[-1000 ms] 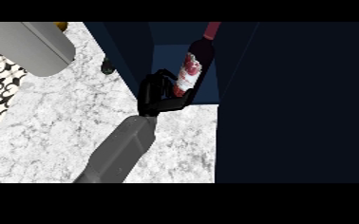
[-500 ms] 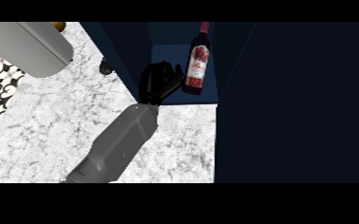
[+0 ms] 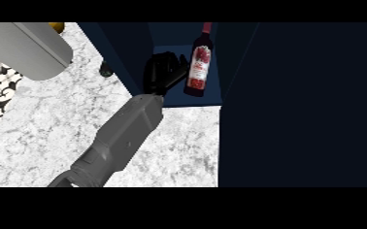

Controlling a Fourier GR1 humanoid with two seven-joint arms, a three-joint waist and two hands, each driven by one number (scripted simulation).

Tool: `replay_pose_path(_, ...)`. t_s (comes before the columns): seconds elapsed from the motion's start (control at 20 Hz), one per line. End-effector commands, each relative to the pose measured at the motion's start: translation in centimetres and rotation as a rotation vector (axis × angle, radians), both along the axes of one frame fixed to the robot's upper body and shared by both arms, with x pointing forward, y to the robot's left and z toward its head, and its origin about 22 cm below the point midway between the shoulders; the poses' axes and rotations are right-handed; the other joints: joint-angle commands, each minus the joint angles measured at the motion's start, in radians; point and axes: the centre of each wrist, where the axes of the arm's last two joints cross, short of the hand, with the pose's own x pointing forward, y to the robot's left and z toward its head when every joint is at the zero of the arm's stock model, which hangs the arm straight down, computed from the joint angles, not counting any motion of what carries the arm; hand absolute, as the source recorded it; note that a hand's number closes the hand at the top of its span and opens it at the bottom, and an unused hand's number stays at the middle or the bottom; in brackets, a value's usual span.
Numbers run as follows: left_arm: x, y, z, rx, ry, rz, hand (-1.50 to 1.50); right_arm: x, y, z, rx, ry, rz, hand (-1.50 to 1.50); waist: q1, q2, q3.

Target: Pick up the wine, place it into the cabinet and close the cabinet

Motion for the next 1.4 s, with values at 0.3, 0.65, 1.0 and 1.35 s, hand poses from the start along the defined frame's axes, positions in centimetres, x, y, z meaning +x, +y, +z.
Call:
replay_pose_path(0.3,0.4,0.8,-0.5,0.037,0.057,0.045,1.50,0.0,1.2,0.9,-0.012,-0.004,0.021,-1.50,-0.016,0.004,-0.001)
replay_pose_path(0.65,-0.3,3.3,-3.1,0.010,0.001,0.136,1.50,1.6,1.7,0.5,-0.004,-0.001,0.016,-1.50,-0.009,0.010,-0.001)
replay_pose_path(1.0,0.3,3.3,-2.2,0.027,-0.116,0.153,-1.50,0.8,0.7,1.2,-0.032,-0.009,0.014,-1.50,0.006,0.003,-0.001)
replay_pose_path(1.35,-1.5,2.8,-3.8,0.016,-0.178,0.109,-1.50,-0.1,0.4,1.4,-0.033,-0.011,-0.030,-1.50,0.037,-0.010,0.000)
